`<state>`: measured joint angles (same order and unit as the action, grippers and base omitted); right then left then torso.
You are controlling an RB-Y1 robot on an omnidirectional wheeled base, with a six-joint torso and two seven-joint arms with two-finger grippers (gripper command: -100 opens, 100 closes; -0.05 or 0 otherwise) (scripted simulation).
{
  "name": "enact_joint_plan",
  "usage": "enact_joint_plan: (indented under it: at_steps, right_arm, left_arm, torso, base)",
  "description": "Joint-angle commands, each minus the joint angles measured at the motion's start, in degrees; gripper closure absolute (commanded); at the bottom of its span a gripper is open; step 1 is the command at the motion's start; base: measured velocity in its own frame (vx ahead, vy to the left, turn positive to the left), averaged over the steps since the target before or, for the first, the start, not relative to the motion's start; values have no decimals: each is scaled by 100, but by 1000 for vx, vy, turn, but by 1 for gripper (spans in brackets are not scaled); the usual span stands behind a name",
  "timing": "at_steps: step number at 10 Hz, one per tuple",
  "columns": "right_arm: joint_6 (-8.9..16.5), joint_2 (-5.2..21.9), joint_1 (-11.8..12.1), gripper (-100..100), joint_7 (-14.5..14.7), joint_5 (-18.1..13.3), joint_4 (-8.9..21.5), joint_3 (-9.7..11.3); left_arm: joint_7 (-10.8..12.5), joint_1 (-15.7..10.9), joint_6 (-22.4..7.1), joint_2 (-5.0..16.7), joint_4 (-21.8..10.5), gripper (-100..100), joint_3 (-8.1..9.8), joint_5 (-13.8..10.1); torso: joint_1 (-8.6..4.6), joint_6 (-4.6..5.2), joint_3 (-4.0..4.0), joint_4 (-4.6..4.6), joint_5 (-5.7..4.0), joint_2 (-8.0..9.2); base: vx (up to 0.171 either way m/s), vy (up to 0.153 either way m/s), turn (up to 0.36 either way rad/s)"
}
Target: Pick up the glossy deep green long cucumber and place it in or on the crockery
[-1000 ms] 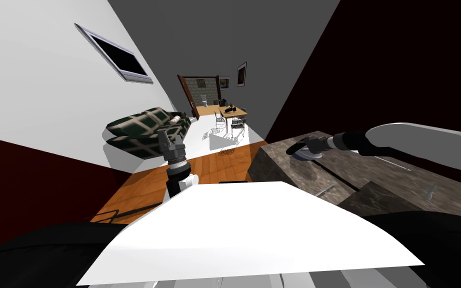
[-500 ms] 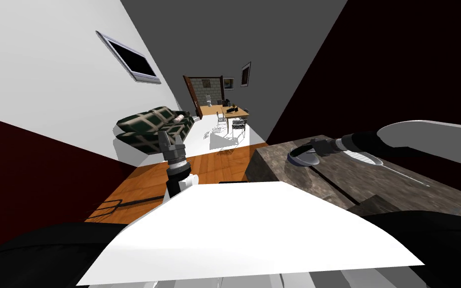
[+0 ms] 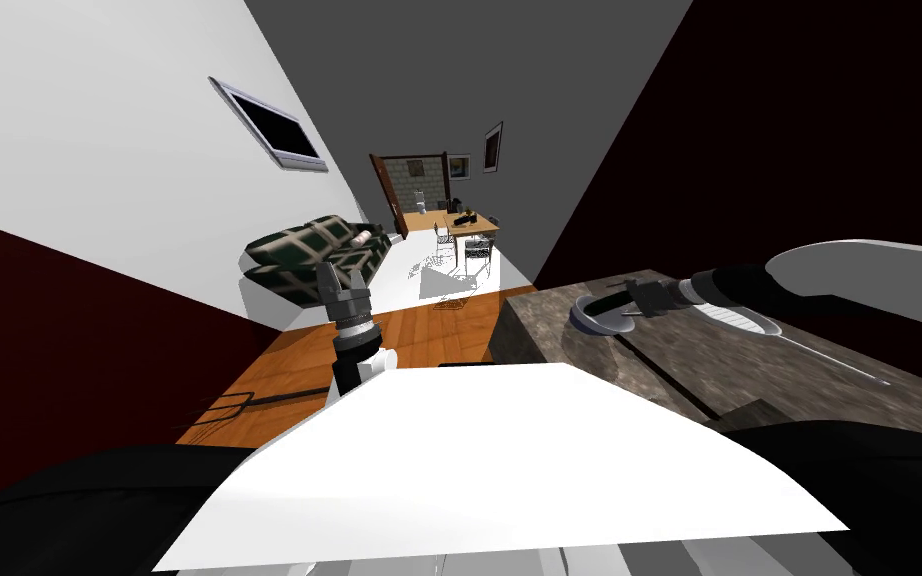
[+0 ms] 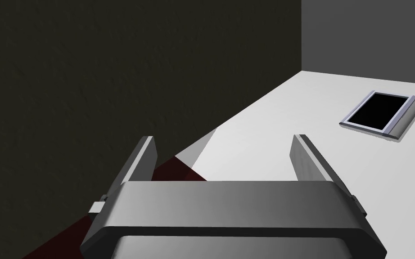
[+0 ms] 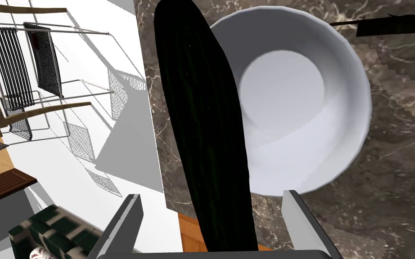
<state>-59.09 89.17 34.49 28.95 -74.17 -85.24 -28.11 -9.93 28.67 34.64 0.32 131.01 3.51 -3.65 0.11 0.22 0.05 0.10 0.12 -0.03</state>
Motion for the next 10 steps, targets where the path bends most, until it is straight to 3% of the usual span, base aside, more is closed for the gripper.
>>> enact_joint_plan:
  at_steps: [1, 3, 4, 5, 6, 10]
  right_arm:
    - [0, 0, 0, -100, 0, 0, 0, 0]
    - [0, 0, 0, -100, 0, 0, 0, 0]
    - [0, 0, 0, 0, 0, 0, 0, 0]
    - [-169, 154, -42, -100, -91, 76, 0, -134]
    - [-169, 154, -42, -100, -91, 76, 0, -134]
    - [-563, 514, -141, -100, -303, 255, 1, -447]
  left_arm:
    - [0, 0, 0, 0, 0, 0, 0, 0]
    - [0, 0, 0, 0, 0, 0, 0, 0]
    - [0, 0, 0, 0, 0, 0, 0, 0]
    - [0, 0, 0, 0, 0, 0, 0, 0]
    - [0, 0, 0, 0, 0, 0, 0, 0]
    - [0, 0, 0, 0, 0, 0, 0, 0]
  torso:
    - [0, 0, 0, 0, 0, 0]
    - [7, 0, 0, 0, 2, 0]
    - [7, 0, 0, 0, 2, 0]
    - [8, 0, 0, 0, 2, 0]
    - [5, 1, 0, 0, 3, 0]
    - [2, 0, 0, 0, 1, 0]
  base:
    - [0, 0, 0]
    - [0, 0, 0]
    - [0, 0, 0]
    - [2, -11, -78]
    - [1, -15, -33]
    - [1, -20, -49]
